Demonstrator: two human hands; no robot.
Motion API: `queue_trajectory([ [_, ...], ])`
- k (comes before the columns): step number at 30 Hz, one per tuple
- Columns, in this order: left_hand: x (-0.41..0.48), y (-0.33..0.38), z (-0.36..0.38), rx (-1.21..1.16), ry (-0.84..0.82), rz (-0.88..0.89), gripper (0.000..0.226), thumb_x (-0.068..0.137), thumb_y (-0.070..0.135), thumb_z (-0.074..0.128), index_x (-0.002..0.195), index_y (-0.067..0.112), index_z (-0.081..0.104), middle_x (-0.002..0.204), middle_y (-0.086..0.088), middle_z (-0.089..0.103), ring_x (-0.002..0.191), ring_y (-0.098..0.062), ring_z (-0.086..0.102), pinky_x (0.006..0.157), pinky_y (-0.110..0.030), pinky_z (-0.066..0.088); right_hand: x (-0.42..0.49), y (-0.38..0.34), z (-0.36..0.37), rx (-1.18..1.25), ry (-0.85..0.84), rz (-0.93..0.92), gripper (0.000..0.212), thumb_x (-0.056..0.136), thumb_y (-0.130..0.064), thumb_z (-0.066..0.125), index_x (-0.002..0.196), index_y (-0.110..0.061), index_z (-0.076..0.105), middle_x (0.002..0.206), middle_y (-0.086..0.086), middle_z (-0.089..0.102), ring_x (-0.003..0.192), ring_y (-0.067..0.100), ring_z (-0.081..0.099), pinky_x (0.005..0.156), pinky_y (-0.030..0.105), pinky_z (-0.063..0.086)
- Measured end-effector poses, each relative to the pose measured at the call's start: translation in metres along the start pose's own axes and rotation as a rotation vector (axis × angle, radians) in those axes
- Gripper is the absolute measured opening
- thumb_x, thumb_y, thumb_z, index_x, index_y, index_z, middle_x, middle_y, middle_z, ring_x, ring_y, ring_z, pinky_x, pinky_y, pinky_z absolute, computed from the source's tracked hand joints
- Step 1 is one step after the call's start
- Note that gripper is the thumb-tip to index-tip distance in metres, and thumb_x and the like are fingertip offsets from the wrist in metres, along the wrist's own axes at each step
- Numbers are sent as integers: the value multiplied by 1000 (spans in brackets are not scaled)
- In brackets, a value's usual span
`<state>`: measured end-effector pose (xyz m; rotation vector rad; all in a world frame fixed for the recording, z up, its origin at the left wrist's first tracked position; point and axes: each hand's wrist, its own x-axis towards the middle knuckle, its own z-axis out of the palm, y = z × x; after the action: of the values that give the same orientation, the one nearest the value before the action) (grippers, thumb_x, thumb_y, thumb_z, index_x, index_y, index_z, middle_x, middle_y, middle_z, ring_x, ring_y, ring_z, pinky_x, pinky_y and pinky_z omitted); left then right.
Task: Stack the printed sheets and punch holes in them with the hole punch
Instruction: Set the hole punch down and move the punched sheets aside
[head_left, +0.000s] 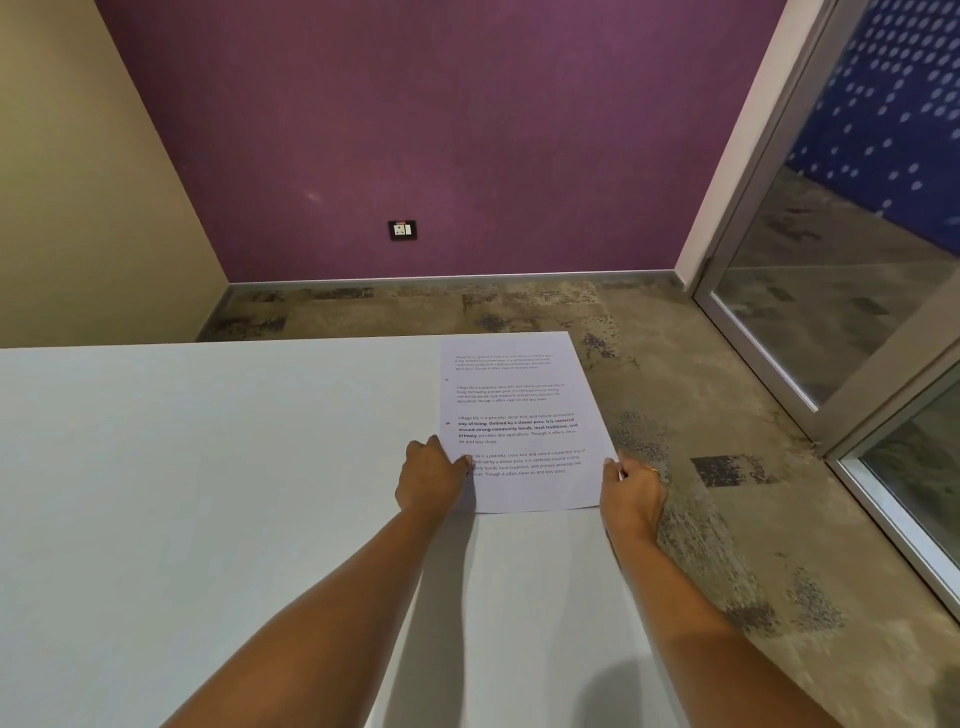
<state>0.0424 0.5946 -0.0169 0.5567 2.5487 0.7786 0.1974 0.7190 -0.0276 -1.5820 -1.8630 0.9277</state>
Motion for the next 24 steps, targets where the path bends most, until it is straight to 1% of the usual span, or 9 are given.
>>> queue_trajectory([
  [6,-14,-4,-5,-9,-14,9,42,86,33,58,112,1,52,117,-18,49,108,-36,53,89,-45,48,-18,1,-14,-48,-17,6,39,93,-15,50,127,5,50,125,27,57,111,39,58,91,41,49],
  [12,-54,-25,-11,-32,-54,22,43,85,29,59,116,1,51,120,-19,49,112,-35,50,92,-40,44,-63,12,-40,-148,-91,-31,40,94,-14,49,131,2,47,127,27,55,113,38,56,94,40,47],
  [15,-86,-43,-18,-57,-87,14,46,85,29,59,123,4,50,124,-19,47,116,-34,49,94,-36,41,-100,13,-47,-164,-174,-70,41,95,-13,47,133,1,45,137,20,48,124,31,50,102,33,41],
  [18,-117,-64,-27,-118,-122,-3,50,85,29,60,128,6,49,129,-17,45,119,-32,49,97,-33,39,-144,7,-46,-170,-250,-148,41,95,-13,46,133,0,44,140,16,46,129,26,44,106,27,33],
  [21,-145,-90,-44,-180,-122,-19,47,83,27,62,125,8,52,129,-15,49,117,-28,53,95,-31,40,-190,-3,-36,-211,-336,-240,42,95,-16,45,135,-3,42,143,12,43,133,22,39,110,25,28],
  [24,-170,-124,-70,-225,-108,-37,42,83,25,63,120,6,56,127,-15,52,114,-26,57,92,-29,42,-239,-14,-21,-300,-430,-330,46,97,-24,41,140,-9,36,149,5,34,140,16,27,111,20,20],
])
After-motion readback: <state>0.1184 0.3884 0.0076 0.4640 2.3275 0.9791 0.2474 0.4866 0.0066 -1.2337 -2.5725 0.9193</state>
